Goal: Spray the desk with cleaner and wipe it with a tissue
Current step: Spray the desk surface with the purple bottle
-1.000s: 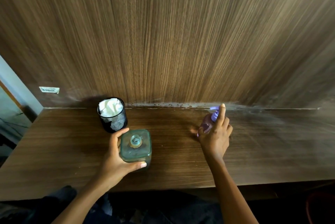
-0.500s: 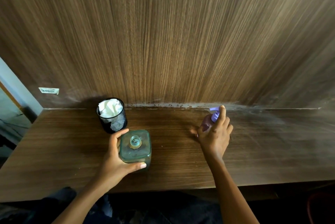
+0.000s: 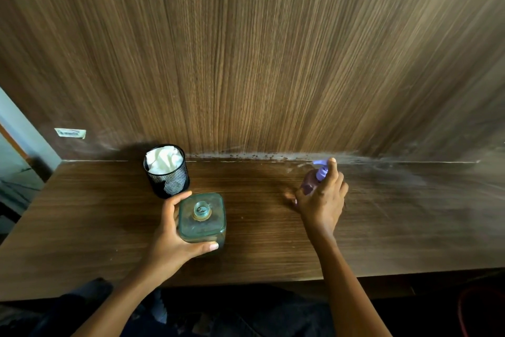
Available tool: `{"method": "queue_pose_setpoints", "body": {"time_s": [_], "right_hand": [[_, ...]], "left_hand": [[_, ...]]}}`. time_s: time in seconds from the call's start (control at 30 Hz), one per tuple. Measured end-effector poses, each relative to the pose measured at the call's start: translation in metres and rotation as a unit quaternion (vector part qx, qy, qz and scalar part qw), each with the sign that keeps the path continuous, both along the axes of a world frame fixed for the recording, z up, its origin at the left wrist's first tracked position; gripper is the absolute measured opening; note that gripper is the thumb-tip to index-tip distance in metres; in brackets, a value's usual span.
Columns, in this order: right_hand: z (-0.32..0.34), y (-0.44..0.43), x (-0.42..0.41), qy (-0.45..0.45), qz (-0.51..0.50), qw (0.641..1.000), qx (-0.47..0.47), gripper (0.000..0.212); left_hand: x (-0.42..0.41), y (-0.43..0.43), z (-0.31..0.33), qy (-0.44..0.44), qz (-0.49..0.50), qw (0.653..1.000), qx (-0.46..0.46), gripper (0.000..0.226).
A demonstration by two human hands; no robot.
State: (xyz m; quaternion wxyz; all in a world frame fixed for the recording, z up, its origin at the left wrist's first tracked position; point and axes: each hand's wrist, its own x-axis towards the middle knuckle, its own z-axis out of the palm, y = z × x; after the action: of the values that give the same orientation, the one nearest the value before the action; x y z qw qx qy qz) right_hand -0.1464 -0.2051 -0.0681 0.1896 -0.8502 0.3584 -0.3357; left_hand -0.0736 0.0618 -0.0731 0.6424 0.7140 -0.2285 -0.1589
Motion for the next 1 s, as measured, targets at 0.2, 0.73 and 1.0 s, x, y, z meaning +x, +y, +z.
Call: {"method": "queue_pose_setpoints", "body": {"time_s": [0.2,0.73,1.0], "right_hand": [[0.0011,0.0007,0.0017,-0.003,-0.009,1.0,-0.006,0.094],[-0.0007,-0.0001,0.0034,0.0,-0.011,1.0,0.002,0.094],[-0.0002,0.0029,0.0022,0.003,-0.016,1.0,-0.007,0.101]], "left_hand": [[0.0001,0.0001,-0.0001,-0.001,-0.001,1.0,0.002,0.101],[0.0001,-0.0001,-0.0015,-0.001,0.006,1.0,0.004,0.1],[-0.0003,0.0005,-0.0002,0.004,-0.001,1.0,0.006,0.101]]}}
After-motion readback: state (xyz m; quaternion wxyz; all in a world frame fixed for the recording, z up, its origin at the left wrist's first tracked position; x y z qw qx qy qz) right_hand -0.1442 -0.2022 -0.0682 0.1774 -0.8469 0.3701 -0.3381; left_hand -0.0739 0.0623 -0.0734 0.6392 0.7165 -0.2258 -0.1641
